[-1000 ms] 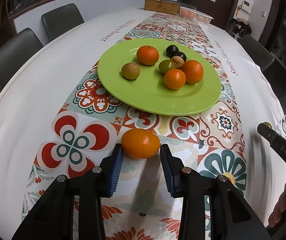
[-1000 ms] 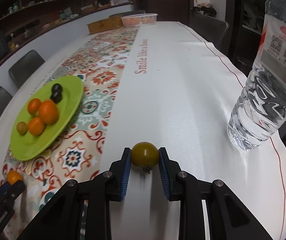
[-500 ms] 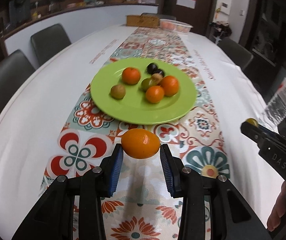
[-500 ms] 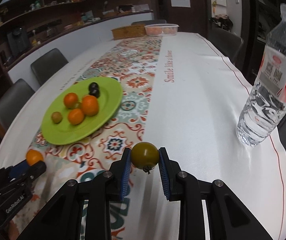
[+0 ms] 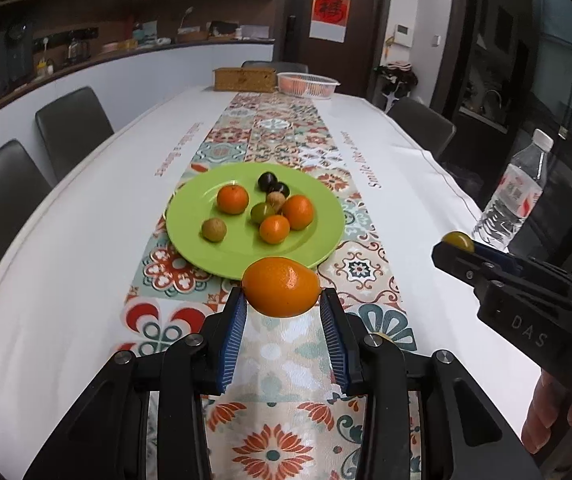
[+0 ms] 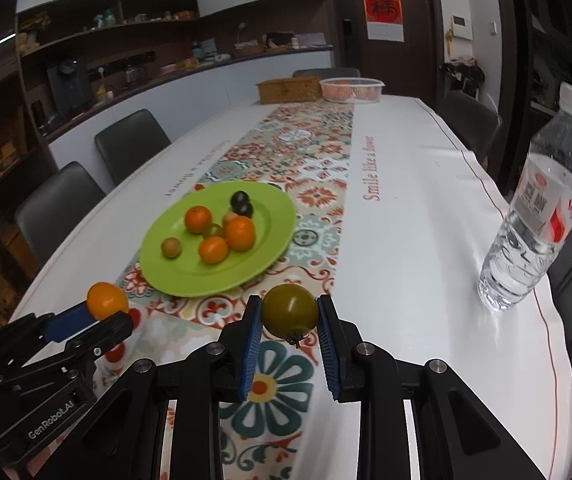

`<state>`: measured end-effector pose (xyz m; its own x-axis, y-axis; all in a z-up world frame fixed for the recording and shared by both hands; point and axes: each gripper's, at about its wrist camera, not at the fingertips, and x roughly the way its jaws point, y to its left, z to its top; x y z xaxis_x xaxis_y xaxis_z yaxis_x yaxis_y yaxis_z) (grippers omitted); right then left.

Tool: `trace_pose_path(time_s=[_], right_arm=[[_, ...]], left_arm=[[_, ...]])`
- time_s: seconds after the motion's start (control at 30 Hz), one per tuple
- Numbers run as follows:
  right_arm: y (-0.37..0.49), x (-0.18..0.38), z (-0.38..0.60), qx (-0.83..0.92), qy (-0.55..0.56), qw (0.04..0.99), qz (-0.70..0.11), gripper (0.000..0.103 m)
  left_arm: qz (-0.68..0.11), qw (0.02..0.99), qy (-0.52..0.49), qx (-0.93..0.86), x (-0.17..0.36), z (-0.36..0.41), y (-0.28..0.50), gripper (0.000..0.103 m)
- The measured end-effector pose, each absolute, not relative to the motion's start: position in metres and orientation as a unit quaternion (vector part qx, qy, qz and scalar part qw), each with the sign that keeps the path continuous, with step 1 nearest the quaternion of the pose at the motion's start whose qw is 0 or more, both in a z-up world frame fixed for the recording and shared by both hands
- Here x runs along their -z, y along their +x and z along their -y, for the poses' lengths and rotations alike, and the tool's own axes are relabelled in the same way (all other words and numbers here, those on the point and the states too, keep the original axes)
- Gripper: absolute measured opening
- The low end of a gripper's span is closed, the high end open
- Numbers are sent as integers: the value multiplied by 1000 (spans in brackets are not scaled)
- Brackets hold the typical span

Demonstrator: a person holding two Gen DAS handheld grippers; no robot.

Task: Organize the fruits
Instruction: 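Carry tangerine and yellow-green fruit over the green plate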

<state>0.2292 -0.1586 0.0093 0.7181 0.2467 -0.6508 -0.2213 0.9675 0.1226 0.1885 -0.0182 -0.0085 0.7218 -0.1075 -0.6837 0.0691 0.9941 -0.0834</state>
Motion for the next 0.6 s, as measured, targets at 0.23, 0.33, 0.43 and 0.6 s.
trace_pose_path(time_s=[0.23,0.33,0.43,0.6], right_arm=[[224,-26,144,-140,15,932,-333,28],[226,-33,137,-145,9,934,-326,28],[229,-38,132,-150,7,936,-319,28],[240,-44,123,-157,3,936,-316,28]], left_arm=[[-343,938,-12,54,-13,5,184,37],[-337,940,-10,54,-19,0,186,37],[-329,943,-3,54,-25,-5,189,37],[-325,944,5,59,-31,-9,197,37]])
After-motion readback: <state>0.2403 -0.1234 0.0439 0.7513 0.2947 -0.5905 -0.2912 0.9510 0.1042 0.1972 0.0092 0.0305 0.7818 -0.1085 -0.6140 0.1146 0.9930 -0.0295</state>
